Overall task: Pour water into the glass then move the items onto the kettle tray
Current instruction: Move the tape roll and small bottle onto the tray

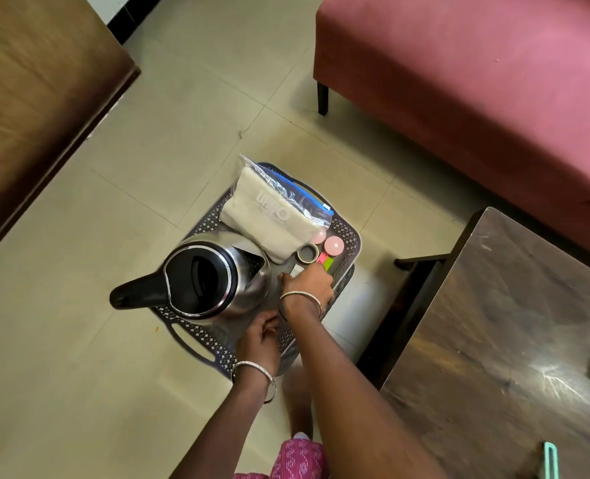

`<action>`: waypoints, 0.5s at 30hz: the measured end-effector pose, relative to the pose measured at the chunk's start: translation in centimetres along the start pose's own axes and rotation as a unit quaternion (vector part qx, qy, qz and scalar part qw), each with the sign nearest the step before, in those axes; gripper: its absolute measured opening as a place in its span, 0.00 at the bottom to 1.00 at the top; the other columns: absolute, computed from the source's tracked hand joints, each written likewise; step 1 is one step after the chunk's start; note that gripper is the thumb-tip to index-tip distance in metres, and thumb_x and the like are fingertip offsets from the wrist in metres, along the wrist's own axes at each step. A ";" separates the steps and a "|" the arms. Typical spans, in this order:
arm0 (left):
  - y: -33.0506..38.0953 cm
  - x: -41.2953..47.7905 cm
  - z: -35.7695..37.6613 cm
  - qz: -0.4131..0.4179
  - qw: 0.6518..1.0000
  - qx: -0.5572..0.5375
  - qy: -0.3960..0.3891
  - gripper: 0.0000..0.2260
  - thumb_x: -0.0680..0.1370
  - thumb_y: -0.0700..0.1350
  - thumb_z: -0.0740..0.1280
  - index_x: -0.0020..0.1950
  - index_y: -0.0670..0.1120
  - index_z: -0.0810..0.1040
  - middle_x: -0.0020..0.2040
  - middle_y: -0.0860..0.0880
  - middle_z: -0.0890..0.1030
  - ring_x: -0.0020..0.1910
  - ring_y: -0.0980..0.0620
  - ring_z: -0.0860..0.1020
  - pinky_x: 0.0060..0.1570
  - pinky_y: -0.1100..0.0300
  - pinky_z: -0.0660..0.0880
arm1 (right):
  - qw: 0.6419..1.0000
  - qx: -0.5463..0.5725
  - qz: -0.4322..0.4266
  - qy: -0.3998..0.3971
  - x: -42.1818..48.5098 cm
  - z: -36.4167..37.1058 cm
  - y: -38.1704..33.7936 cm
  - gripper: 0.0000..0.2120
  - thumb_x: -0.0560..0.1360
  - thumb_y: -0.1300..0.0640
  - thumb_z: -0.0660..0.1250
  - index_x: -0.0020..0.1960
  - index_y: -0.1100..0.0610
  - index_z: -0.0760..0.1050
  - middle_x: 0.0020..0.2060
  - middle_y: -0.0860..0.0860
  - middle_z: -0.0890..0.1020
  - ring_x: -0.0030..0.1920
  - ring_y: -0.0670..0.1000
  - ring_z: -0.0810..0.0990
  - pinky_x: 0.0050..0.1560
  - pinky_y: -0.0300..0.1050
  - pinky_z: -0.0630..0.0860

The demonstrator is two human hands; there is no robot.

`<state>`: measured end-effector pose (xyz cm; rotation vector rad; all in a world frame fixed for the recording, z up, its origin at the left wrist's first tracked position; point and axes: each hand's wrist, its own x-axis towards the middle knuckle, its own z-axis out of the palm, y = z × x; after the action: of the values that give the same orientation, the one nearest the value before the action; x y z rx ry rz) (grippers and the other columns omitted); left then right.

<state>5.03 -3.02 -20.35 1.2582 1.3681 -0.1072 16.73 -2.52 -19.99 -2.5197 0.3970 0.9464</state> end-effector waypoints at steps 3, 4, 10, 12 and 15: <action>0.5 0.9 0.8 -0.029 0.997 -0.063 -0.017 0.16 0.79 0.27 0.53 0.57 0.40 0.76 0.60 0.30 0.77 0.53 0.42 0.76 0.56 0.52 0.70 | 0.999 0.051 0.010 0.002 0.0 -0.6 0.4 0.16 0.71 0.50 0.74 0.51 0.61 0.79 0.51 0.60 0.84 0.55 0.63 0.82 0.53 0.51 0.78; 0.8 1.2 1.1 -0.043 0.994 -0.097 -0.024 0.16 0.78 0.26 0.52 0.62 0.35 0.73 0.62 0.29 0.74 0.56 0.42 0.75 0.56 0.52 0.70 | 0.997 0.081 0.014 0.004 0.0 -1.0 0.9 0.13 0.71 0.51 0.72 0.48 0.60 0.80 0.48 0.60 0.85 0.53 0.63 0.83 0.54 0.51 0.80; 2.4 1.8 2.7 -0.113 0.978 -0.171 -0.043 0.22 0.79 0.27 0.56 0.73 0.37 0.64 0.71 0.38 0.70 0.70 0.43 0.69 0.69 0.52 0.64 | 0.956 0.292 0.030 0.000 -1.3 -5.0 6.5 0.12 0.70 0.58 0.74 0.34 0.57 0.73 0.31 0.56 0.83 0.30 0.54 0.86 0.42 0.57 0.84; 2.9 1.7 2.9 -0.122 0.977 -0.170 -0.051 0.23 0.80 0.28 0.56 0.74 0.39 0.64 0.72 0.42 0.70 0.70 0.46 0.70 0.68 0.52 0.64 | 0.950 0.311 0.028 -0.007 -1.7 -6.4 9.1 0.11 0.72 0.59 0.75 0.37 0.60 0.74 0.32 0.62 0.83 0.28 0.54 0.85 0.38 0.53 0.84; 3.5 1.7 3.1 -0.133 0.972 -0.189 -0.049 0.23 0.80 0.29 0.55 0.74 0.43 0.63 0.72 0.44 0.70 0.68 0.47 0.72 0.53 0.56 0.68 | 0.948 0.315 0.035 0.001 -2.0 -8.2 13.0 0.11 0.72 0.61 0.75 0.40 0.66 0.75 0.35 0.66 0.83 0.28 0.53 0.85 0.30 0.41 0.82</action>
<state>10.03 -2.79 -20.47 0.7399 1.3885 -0.0881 14.63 -17.55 -16.78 -1.9299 0.6718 0.6960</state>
